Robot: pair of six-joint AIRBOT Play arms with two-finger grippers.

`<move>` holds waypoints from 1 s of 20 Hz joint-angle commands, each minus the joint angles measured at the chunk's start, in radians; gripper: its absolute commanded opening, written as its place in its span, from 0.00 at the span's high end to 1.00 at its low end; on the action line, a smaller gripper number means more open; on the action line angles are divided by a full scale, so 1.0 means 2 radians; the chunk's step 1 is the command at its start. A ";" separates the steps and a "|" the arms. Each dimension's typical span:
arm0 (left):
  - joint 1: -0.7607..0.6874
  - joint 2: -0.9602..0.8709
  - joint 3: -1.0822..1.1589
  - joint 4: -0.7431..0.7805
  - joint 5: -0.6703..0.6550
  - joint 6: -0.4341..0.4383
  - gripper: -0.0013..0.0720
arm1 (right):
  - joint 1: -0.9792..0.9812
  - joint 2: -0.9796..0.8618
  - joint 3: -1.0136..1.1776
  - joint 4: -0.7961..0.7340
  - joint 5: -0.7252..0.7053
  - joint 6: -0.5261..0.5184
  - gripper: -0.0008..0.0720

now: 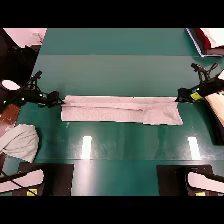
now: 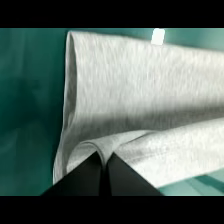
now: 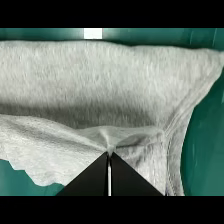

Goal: Fold the shirts.

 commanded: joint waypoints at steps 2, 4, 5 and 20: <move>0.000 -0.028 0.007 -0.040 0.043 0.029 0.92 | 0.004 -0.040 0.030 0.001 -0.005 0.016 0.97; 0.000 -0.028 0.009 -0.065 0.055 0.028 0.28 | 0.004 -0.047 0.041 0.001 -0.007 0.023 0.67; 0.000 -0.028 0.014 -0.078 0.056 0.028 0.24 | 0.001 -0.050 0.047 0.002 -0.009 0.023 0.36; -0.032 -0.025 0.086 -0.106 -0.115 0.028 0.95 | -0.217 -0.039 -0.093 0.161 0.042 -0.131 0.13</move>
